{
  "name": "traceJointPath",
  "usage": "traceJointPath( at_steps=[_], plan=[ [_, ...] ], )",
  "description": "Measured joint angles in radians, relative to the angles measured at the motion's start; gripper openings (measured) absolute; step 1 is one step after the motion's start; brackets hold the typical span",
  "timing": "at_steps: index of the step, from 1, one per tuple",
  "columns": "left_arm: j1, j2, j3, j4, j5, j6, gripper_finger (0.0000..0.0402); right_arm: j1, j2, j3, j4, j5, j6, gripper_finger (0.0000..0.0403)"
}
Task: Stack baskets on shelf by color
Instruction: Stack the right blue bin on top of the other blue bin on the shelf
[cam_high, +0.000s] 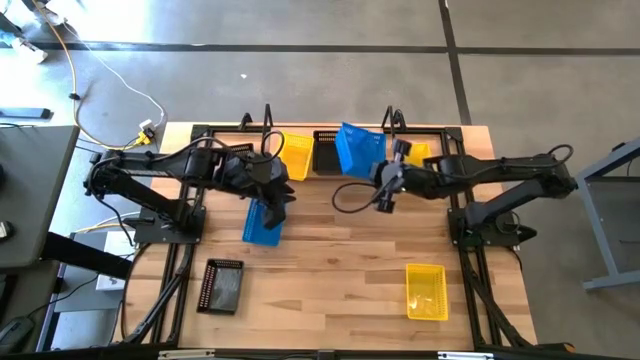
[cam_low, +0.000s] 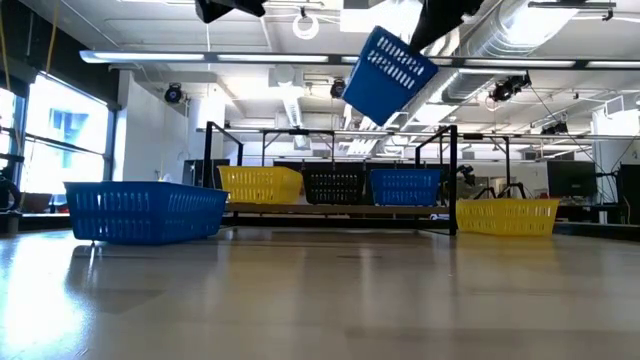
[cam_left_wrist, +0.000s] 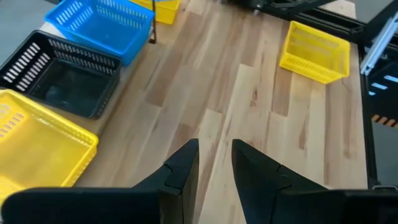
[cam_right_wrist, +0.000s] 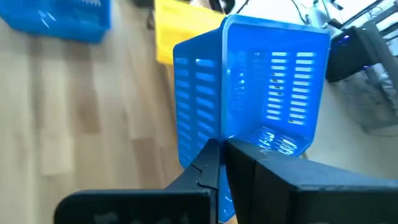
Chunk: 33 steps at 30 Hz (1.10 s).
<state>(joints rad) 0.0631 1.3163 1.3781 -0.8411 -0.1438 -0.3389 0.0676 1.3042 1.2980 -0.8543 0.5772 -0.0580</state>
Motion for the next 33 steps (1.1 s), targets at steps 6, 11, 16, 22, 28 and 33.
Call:
traceJointPath(
  at_steps=[6, 11, 16, 22, 28, 33],
  plan=[
    [0.028, 0.0, 0.0, 0.001, -0.001, -0.025, 0.0087, -0.101, 0.089, 0.0, -0.009, 0.0, -0.127, 0.0],
    [0.044, 0.0, 0.0, 0.0, -0.001, -0.025, 0.0087, -0.153, 0.183, 0.0, -0.065, 0.038, -0.108, 0.0],
    [0.044, 0.0, 0.0, 0.0, -0.006, -0.02, 0.0087, -0.163, 0.255, 0.0, -0.111, 0.065, -0.053, 0.0],
    [0.043, 0.0, 0.0, 0.0, -0.024, -0.017, 0.0087, -0.189, 0.321, 0.0, -0.137, 0.063, -0.014, 0.0],
    [0.043, 0.0, 0.0, 0.0, -0.024, -0.017, 0.0087, -0.226, 0.339, 0.0, -0.161, 0.02, 0.006, 0.0],
    [0.043, 0.0, 0.0, 0.0, -0.024, -0.017, 0.0087, -0.245, 0.339, 0.0, -0.167, -0.004, 0.0, 0.0005]
  ],
)
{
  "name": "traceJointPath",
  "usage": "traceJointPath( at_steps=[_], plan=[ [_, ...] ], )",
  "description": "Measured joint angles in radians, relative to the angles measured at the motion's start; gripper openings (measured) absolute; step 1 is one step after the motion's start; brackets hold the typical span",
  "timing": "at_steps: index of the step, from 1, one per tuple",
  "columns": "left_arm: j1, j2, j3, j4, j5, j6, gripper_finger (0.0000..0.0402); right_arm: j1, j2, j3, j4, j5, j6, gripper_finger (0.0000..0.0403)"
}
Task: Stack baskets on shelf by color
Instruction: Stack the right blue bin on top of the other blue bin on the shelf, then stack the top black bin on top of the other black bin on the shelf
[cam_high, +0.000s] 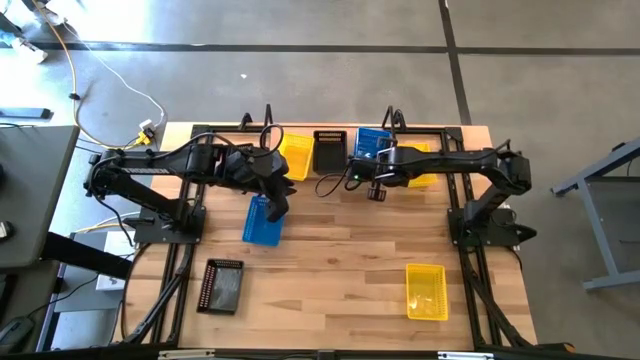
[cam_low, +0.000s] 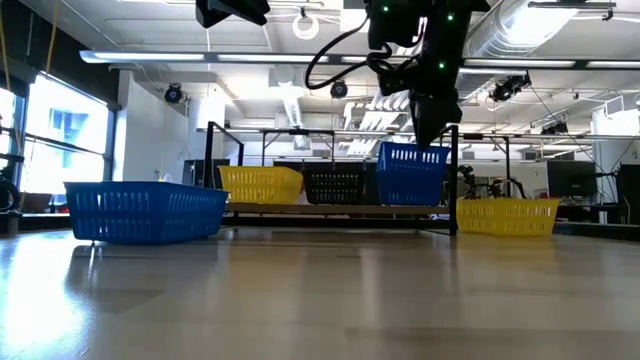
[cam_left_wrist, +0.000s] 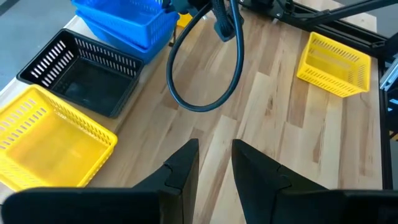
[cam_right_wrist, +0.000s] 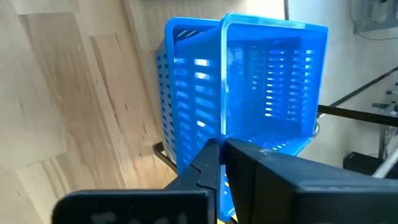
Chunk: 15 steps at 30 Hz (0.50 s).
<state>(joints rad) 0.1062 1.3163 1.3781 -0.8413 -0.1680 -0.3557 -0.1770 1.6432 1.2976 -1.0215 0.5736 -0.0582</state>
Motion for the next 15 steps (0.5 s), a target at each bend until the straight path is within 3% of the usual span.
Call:
traceJointPath(
  at_steps=[9, 15],
  plan=[
    [0.0, 0.0, 0.0, 0.0, 0.0, -0.007, 0.0087, -0.007, 0.0, 0.001, -0.009, -0.023, 0.011, 0.0077],
    [0.0, 0.0, 0.0, -0.01, 0.001, -0.007, 0.0087, 0.022, 0.0, 0.084, -0.023, -0.032, 0.073, 0.012]
  ],
)
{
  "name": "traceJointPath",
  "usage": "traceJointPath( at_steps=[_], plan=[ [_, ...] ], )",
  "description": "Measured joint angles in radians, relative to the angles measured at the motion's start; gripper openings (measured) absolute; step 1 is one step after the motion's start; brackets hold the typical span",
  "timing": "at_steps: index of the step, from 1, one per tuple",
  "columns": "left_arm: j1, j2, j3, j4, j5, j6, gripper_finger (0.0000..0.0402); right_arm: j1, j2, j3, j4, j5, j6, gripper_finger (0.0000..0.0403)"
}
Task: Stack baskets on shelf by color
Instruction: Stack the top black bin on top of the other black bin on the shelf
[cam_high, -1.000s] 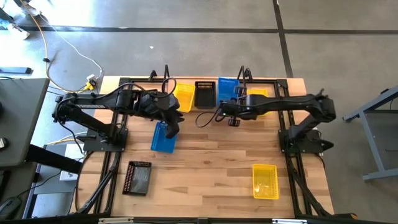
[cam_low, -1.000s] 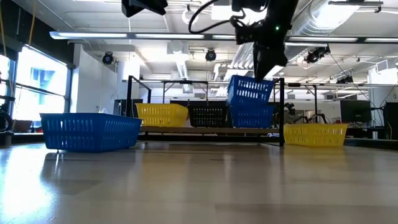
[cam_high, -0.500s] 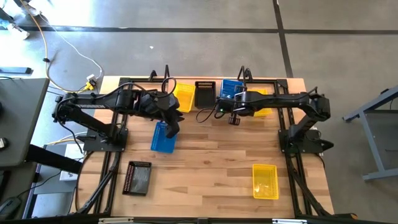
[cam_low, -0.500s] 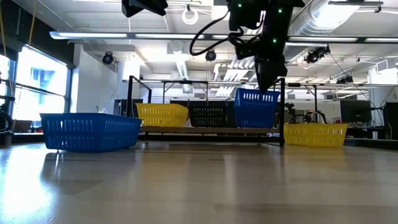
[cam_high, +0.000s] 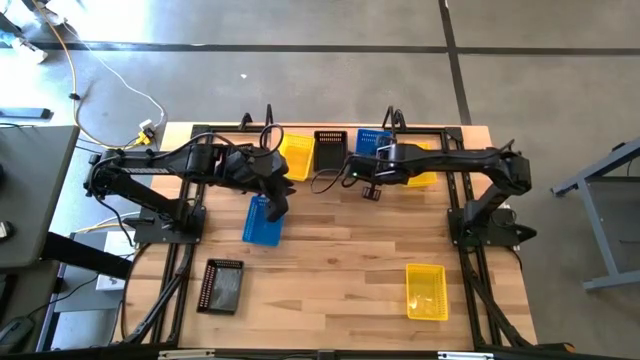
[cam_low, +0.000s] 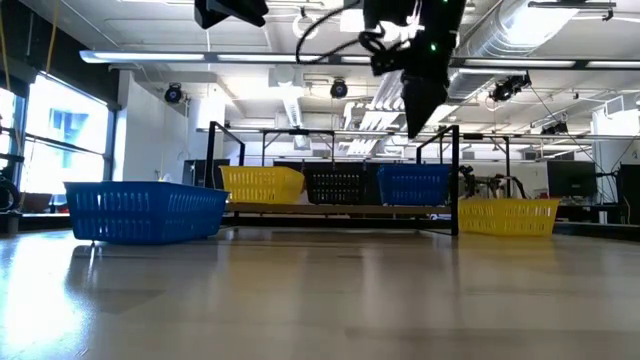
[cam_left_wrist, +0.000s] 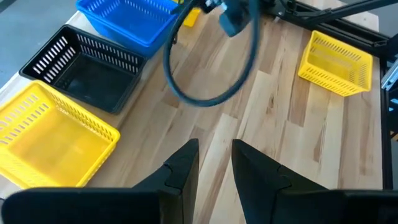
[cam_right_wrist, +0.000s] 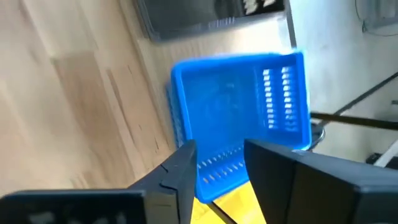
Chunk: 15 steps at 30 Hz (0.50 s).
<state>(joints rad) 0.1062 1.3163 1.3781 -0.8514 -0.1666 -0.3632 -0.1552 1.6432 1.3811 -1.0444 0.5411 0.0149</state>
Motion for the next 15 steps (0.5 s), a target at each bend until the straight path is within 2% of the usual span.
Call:
traceJointPath(
  at_steps=[3, 9, 12, 15],
  plan=[
    [0.0, -0.013, -0.001, -0.035, 0.012, -0.002, 0.0087, 0.019, 0.0, 0.06, -0.041, -0.006, 0.071, 0.0123],
    [-0.023, -0.07, -0.001, -0.18, 0.006, -0.026, 0.0087, 0.061, -0.001, 0.172, -0.147, -0.108, 0.242, 0.0123],
    [-0.053, -0.096, -0.001, -0.285, -0.039, -0.016, 0.0087, 0.084, -0.001, 0.216, -0.165, -0.116, 0.297, 0.0123],
    [-0.093, -0.112, -0.011, -0.371, -0.13, 0.004, 0.0087, 0.105, -0.001, 0.25, -0.179, -0.116, 0.327, 0.0123]
  ],
)
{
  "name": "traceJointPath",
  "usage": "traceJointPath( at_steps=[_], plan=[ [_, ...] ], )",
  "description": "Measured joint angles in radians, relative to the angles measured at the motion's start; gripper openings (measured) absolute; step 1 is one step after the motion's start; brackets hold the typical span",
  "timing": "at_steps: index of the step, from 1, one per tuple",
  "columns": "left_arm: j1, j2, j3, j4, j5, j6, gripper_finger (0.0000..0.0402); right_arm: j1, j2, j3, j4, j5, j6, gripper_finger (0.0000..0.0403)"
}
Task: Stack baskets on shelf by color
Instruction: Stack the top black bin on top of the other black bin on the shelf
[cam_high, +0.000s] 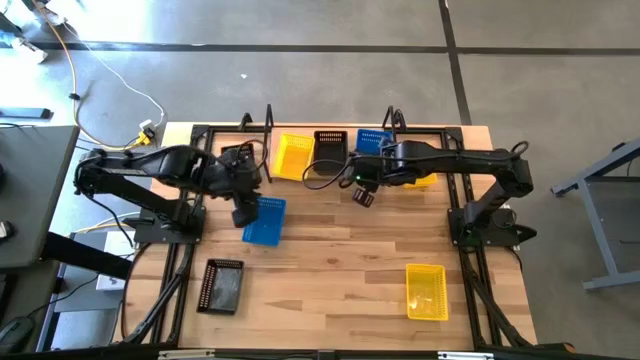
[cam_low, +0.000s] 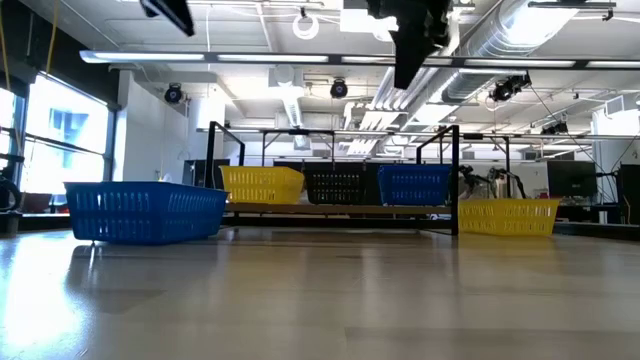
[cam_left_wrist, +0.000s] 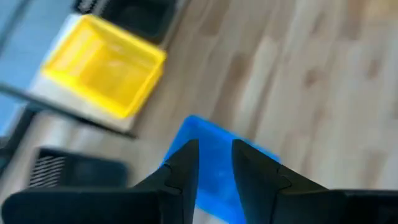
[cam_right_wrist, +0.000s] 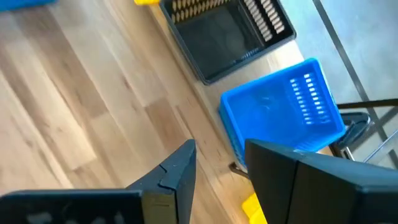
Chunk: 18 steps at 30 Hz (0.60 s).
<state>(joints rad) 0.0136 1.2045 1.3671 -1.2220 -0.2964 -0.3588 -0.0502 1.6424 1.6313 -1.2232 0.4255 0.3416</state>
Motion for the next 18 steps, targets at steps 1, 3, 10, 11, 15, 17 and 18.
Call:
traceJointPath(
  at_steps=[1, 3, 10, 11, 15, 17, 18],
  plan=[
    [-0.012, -0.005, -0.011, -0.02, -0.031, 0.001, 0.0087, 0.006, 0.0, 0.012, 0.0, 0.0, 0.001, 0.0123],
    [-0.029, -0.012, -0.04, -0.042, -0.065, 0.003, 0.0087, 0.018, 0.0, 0.037, -0.003, 0.0, 0.0, 0.0123],
    [0.011, -0.019, -0.204, -0.057, -0.093, 0.054, 0.0087, 0.032, 0.0, 0.152, -0.054, 0.011, -0.009, 0.0123],
    [0.025, -0.019, -0.228, -0.057, -0.091, 0.067, 0.0087, 0.032, 0.0, 0.169, -0.061, 0.017, -0.015, 0.0123],
    [0.068, -0.019, -0.323, -0.053, -0.071, 0.129, 0.0087, 0.031, 0.0, 0.232, -0.09, 0.046, -0.039, 0.0123],
    [0.076, -0.035, -0.365, -0.035, -0.084, 0.181, 0.0087, 0.031, 0.0, 0.259, -0.093, 0.052, -0.057, 0.0123],
    [0.077, -0.047, -0.386, -0.013, -0.094, 0.203, 0.0087, 0.031, 0.0, 0.271, -0.096, 0.052, -0.063, 0.0123]
  ],
)
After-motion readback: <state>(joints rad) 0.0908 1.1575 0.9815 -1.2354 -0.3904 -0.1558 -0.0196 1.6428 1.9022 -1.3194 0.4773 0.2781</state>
